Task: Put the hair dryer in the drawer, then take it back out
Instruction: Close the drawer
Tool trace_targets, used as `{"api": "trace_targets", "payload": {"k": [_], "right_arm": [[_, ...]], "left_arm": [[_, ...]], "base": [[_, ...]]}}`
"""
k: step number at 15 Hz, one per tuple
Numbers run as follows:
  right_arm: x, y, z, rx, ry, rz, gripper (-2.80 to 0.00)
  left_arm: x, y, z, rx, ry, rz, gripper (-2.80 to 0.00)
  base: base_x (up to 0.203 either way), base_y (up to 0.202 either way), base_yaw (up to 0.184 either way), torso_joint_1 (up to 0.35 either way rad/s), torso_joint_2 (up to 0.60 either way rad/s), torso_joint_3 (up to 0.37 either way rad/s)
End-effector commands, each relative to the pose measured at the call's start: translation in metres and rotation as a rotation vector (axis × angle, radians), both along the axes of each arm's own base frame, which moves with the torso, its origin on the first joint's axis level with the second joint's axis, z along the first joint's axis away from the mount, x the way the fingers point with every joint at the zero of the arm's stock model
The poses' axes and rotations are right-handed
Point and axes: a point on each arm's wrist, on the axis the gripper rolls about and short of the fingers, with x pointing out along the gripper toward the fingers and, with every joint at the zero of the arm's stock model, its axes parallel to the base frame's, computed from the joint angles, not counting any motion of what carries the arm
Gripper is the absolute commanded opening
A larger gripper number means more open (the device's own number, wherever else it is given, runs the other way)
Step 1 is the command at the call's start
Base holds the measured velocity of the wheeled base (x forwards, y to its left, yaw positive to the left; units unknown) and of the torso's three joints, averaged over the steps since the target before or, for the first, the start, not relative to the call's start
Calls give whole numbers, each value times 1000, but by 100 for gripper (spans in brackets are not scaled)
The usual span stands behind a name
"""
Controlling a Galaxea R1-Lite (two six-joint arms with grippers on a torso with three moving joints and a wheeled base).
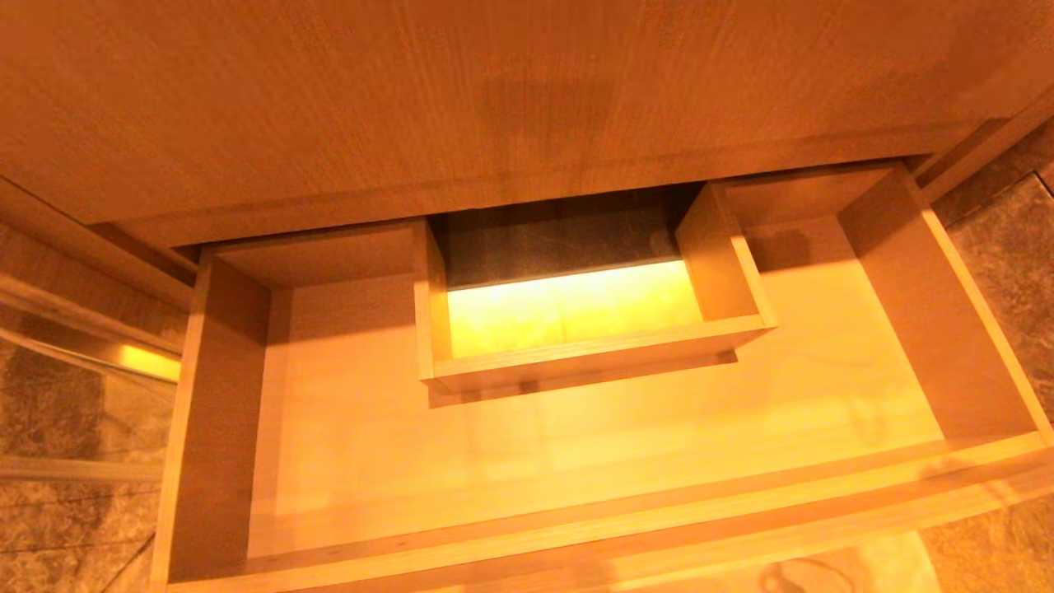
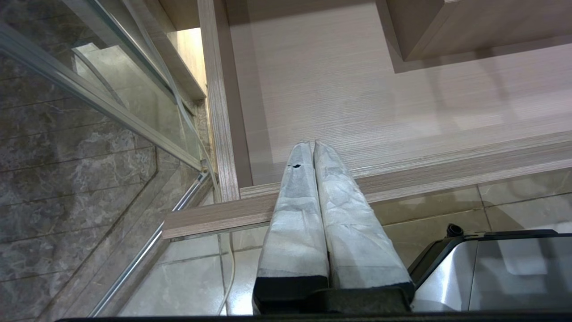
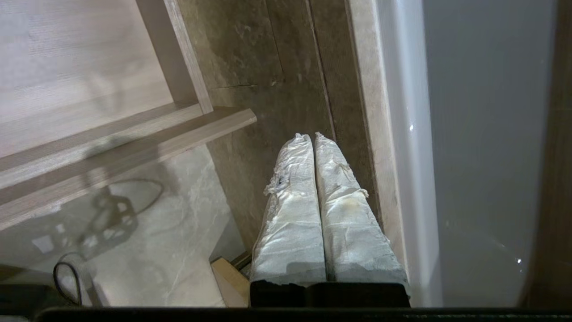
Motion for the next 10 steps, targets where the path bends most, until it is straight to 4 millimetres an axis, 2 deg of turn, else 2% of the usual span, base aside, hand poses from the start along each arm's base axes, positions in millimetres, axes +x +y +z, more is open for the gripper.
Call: {"api": "trace_targets", "payload": {"k": [1,4,6,10], "right_arm": [[7,-4,-8,36,59,-6,-280],[12,-11,-38,149,292,-179,-280],[15,-13,-44,182,325,-218,-280],[47,-31,-105,374,507,-337,-280]], "left_arm": [[0,0,0,0,1,0,-280],[0,0,0,0,1,0,-280],[0,0,0,0,1,0,-280],[0,0,0,0,1,0,-280]], "base": [[0,0,0,0,0,0],[0,0,0,0,0,0],[0,0,0,0,0,0],[0,0,0,0,0,0]]}}
